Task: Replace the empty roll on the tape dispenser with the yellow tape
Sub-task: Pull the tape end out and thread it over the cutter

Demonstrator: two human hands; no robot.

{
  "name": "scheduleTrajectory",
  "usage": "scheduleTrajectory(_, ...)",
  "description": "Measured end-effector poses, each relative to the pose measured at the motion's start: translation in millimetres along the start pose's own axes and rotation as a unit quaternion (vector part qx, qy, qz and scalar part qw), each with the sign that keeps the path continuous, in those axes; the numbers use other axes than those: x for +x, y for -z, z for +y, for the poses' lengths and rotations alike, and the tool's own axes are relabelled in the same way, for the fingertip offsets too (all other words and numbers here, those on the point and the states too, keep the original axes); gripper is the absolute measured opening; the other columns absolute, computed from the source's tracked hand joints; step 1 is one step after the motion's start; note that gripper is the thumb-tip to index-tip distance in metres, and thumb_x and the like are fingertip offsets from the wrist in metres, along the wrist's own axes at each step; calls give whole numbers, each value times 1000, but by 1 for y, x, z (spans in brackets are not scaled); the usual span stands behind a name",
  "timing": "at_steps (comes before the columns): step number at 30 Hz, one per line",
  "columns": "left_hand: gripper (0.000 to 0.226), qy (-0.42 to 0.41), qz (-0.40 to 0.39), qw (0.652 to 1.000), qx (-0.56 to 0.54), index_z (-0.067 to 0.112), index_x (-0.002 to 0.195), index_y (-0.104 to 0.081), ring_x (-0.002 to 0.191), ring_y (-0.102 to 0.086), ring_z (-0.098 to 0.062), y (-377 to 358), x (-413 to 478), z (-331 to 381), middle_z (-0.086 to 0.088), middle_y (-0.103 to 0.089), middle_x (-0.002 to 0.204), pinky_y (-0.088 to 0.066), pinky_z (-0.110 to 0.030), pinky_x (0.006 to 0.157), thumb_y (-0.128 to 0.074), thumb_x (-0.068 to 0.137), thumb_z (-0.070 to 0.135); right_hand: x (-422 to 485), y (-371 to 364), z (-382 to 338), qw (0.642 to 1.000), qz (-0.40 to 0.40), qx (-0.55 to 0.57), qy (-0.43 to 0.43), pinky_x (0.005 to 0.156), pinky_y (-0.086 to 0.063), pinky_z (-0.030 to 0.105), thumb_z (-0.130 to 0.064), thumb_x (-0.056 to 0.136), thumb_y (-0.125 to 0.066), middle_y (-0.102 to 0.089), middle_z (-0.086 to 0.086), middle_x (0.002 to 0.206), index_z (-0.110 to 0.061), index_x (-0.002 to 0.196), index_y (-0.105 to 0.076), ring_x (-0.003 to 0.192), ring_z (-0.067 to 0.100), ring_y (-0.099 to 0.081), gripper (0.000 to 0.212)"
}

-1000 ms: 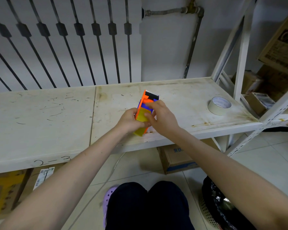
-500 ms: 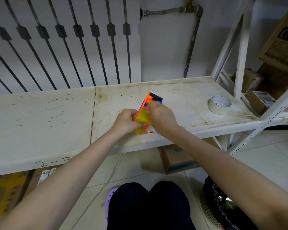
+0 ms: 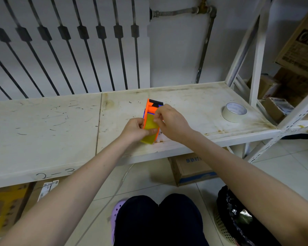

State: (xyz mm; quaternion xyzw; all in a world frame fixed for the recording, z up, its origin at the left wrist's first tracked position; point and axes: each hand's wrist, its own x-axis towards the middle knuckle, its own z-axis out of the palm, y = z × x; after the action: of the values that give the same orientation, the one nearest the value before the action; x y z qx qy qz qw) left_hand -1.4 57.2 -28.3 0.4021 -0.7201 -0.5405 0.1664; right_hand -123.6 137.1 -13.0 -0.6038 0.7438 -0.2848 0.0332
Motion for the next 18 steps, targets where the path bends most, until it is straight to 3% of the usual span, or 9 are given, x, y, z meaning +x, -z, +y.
scheduleTrajectory(3,16,2,-2,1000,-22,12,81,-60,79,-60,-21,-3,0,-3,-10,-63,89,-47,-30,72,-73,78,20,4,1,1,999,5,28,-33,76,-50,40,-16,92,-51,-59,10,99,-8,94,-58,87,24,-57,11)
scheduleTrajectory(6,12,9,-10,999,-41,13,87,-60,79,-61,-21,-3,0,-3,-8,-64,88,-49,-33,74,-66,83,22,9,2,3,998,5,15,-68,65,-42,33,-21,95,-47,-59,5,89,-8,97,-56,79,21,-52,15)
scheduleTrajectory(8,10,4,-23,998,-59,12,87,-59,72,-60,-16,-3,-2,-1,-6,-63,82,-48,-29,67,-62,86,22,10,3,5,995,21,16,-98,62,-38,31,-21,96,-45,-59,5,85,-9,97,-56,75,19,-51,16)
scheduleTrajectory(12,13,-12,-37,997,-66,12,81,-58,69,-55,-14,-1,-5,-4,-4,-59,76,-42,-24,61,-60,88,24,10,1,11,986,29,49,-158,68,-48,36,-13,92,-44,-66,9,92,-7,95,-58,82,23,-58,15)
scheduleTrajectory(18,16,-19,-26,999,-31,13,78,-55,71,-54,-16,-2,-3,-9,-5,-58,78,-41,-26,63,-66,84,23,3,-8,11,984,44,51,-165,67,-43,31,-12,94,-43,-64,9,93,-7,96,-57,81,22,-56,15)
